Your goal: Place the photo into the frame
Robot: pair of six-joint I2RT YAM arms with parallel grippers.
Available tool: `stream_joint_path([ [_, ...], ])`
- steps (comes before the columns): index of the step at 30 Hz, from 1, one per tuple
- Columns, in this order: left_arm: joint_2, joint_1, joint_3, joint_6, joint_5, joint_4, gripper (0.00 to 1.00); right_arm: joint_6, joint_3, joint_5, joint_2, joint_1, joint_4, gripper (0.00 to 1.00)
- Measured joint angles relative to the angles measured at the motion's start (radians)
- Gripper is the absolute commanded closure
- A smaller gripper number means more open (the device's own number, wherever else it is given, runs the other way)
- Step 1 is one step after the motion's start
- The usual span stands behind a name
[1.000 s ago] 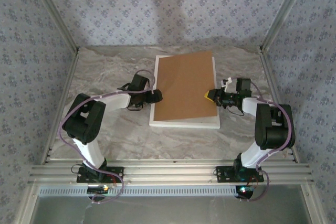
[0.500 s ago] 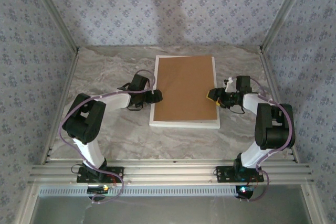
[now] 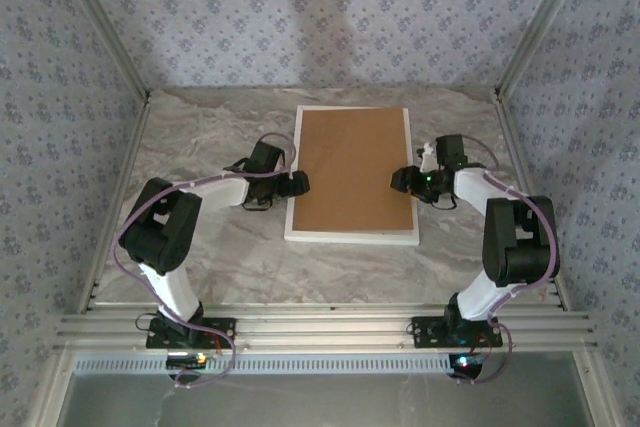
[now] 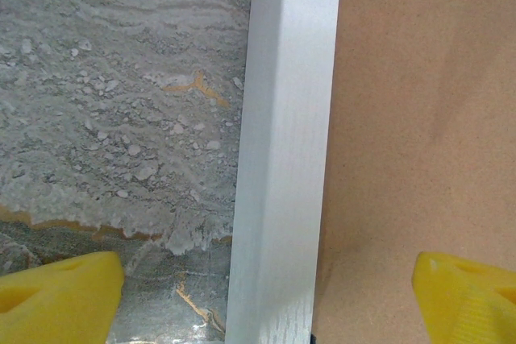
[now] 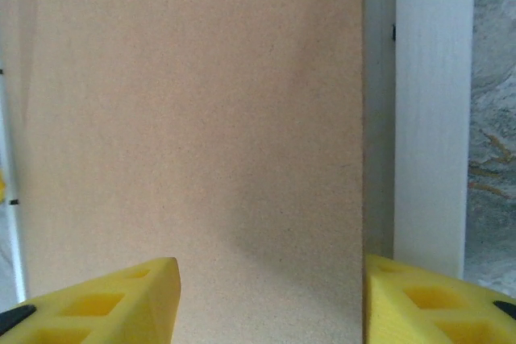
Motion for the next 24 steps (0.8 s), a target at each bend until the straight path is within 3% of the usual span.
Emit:
stream_joint_path([
  [18, 0.000, 0.000, 0.019, 0.013, -0.014, -0.026, 0.06, -0.091, 0.158, 0.272, 0.003, 0.006, -0.190, 0.37],
  [24, 0.004, 0.000, 0.031, 0.023, -0.024, -0.035, 0.06, -0.097, 0.220, 0.340, 0.078, -0.010, -0.195, 0.37],
])
